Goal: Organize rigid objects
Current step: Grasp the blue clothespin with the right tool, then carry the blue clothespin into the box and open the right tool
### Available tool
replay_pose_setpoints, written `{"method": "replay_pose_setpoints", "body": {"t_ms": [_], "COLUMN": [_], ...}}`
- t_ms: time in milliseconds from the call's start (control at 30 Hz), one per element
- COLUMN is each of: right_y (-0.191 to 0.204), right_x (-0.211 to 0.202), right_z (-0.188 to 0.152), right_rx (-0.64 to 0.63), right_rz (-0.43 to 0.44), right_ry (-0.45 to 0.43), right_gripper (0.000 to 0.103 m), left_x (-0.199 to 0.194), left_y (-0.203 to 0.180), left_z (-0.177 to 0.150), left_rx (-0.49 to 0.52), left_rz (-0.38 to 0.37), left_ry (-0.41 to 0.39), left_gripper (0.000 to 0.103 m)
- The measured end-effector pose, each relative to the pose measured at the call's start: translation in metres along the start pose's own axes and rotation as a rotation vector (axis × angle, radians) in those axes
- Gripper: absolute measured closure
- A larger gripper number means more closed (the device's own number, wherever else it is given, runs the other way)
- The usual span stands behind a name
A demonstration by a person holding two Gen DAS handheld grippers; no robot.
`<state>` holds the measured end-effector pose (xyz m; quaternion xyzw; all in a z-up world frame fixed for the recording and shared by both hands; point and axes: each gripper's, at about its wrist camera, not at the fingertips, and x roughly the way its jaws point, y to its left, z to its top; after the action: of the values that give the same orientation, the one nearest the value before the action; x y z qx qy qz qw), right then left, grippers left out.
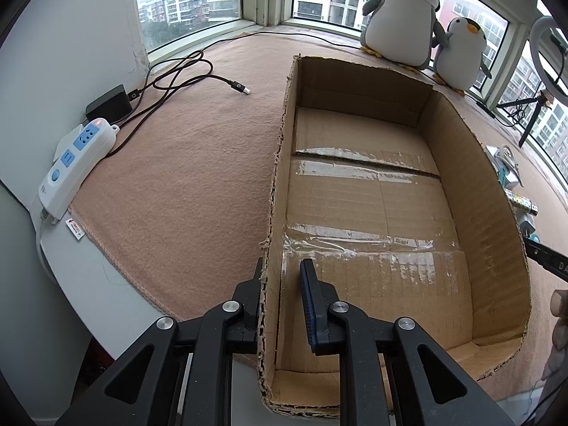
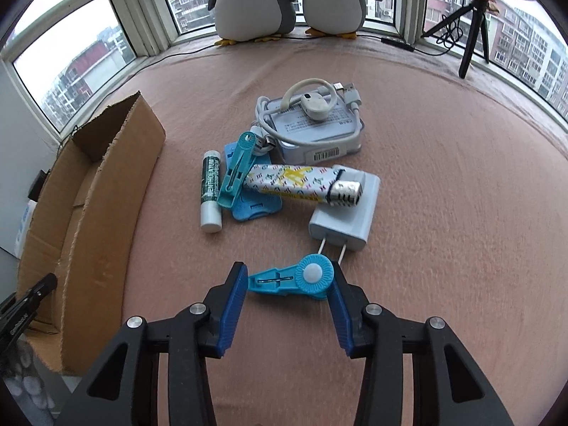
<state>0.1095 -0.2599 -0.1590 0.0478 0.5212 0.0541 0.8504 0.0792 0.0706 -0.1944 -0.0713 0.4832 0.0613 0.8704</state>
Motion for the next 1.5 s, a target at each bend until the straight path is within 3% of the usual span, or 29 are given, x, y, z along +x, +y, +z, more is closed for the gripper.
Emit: {"method": "replay_pose_setpoints", "body": {"t_ms": [167,200,233,267,467,500,600,800,867,933,967,1267,1400,1500], "right_y": [-0.002,-0.001,-0.001,0.002,0.025,0.025,0.021,0.019,0.024,0.030,0.034,0.053,0.056,0.056], "right_x": [-0.014,-0.019,-0.022,-0.026,-0.034,-0.031,-0.025,-0.025,-0.019,-0.015,-0.013,0.009,0.016,0.016], "right_z": [-0.004,-0.004,-0.003,-0.003,0.003,0.002,0.002,0.002,0.005,0.007,0.007,0.009,0.008,0.009], "right_rx": [0.020,0.028,0.034,0.040,-0.033,-0.031,-0.010,-0.040,-0.084,-0.142,-0.178,-0.339,-0.368,-0.369], "right_rz": [0.030,0.046,0.061,0.084,0.071,0.077,0.091,0.094,0.081,0.077,0.071,0.008,0.003,0.005], "right_ry": [-0.019,-0.029,-0.032,-0.033,-0.063,-0.052,-0.037,-0.031,0.000,0.016,0.024,0.103,0.139,0.140], "right_gripper": [0.062,0.068,0.088,0.091,0.092,0.098,0.101,0.099,0.085,0.058,0.056,0.056,0.072,0.073], "left_x": [0.000,0.000,0.000,0.000,0.000,0.001,0.001,0.001,0.001,0.001,0.001,0.001,0.001,0.001], "left_y": [0.000,0.000,-0.001,0.000,0.001,0.000,0.002,0.004,0.004,0.004,0.005,0.005,0.006,0.006], "left_z": [0.000,0.000,0.000,0.000,0.000,0.000,0.000,0.000,-0.001,0.000,0.000,0.000,-0.001,-0.001], "left_rx": [-0.001,-0.001,-0.001,-0.002,-0.002,-0.003,-0.002,0.001,0.000,0.001,0.000,-0.001,-0.003,-0.004], "left_rz": [-0.001,-0.001,-0.001,-0.002,-0.003,-0.004,-0.006,-0.008,-0.010,-0.009,-0.010,-0.013,-0.015,-0.017], "left_ry": [0.000,0.000,0.000,0.000,0.000,0.001,-0.001,-0.003,-0.003,-0.003,-0.003,-0.003,-0.003,-0.003], "left_gripper": [0.085,0.085,0.085,0.085,0.085,0.085,0.085,0.085,0.085,0.085,0.085,0.085,0.085,0.085]}}
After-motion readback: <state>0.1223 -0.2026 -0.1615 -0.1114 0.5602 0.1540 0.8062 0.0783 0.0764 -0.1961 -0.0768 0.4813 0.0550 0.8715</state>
